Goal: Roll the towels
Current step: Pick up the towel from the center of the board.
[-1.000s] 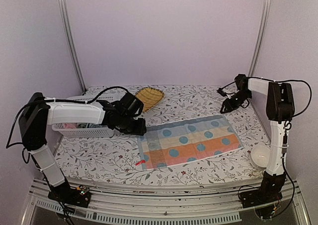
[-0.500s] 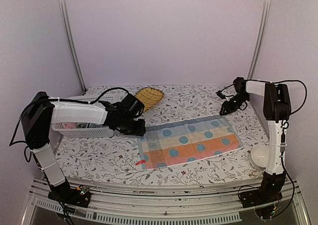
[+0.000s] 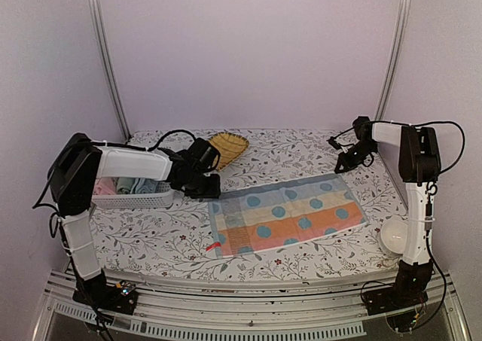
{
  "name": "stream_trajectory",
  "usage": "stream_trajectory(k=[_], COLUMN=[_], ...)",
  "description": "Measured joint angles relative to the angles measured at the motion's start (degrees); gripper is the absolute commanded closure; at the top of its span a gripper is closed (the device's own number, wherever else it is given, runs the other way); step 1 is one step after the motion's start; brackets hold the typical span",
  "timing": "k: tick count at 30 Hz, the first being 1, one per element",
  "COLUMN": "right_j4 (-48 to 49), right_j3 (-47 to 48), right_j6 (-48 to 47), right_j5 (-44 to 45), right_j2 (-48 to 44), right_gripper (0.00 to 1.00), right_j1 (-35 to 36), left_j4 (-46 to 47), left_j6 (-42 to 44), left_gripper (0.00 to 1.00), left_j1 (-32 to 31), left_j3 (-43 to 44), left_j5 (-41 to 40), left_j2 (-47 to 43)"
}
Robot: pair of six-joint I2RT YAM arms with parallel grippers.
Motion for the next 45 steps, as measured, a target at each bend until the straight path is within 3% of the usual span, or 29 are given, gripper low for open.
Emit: stream_trajectory(k=[18, 26, 37, 45], right_j4=[0.76, 0.74, 0.94, 5.68], right_j3=[-0.28, -0.28, -0.46, -10.75], right_j6=[0.04, 0.04, -0.07, -3.69], right_j5=[0.5, 0.44, -2.64, -10.1], right_j2=[-0.26, -0.26, -1.57, -15.32], right_gripper=[0.98, 0.98, 0.98, 0.98], right_j1=[-0.04, -0.04, -1.36, -4.09], left_j4=[0.66, 0.57, 1.36, 7.43], left_j6=[-0.66, 0.39, 3.74, 6.03], left_gripper=[0.66, 1.0, 1.0, 1.0], left_j1=[3.54, 3.65, 3.72, 2.95], left_j3=[3.26, 7.06, 7.54, 2.29], left_j5=[0.92, 1.29, -0.37, 1.55], left_j2=[7.13, 10.14, 8.59, -3.76])
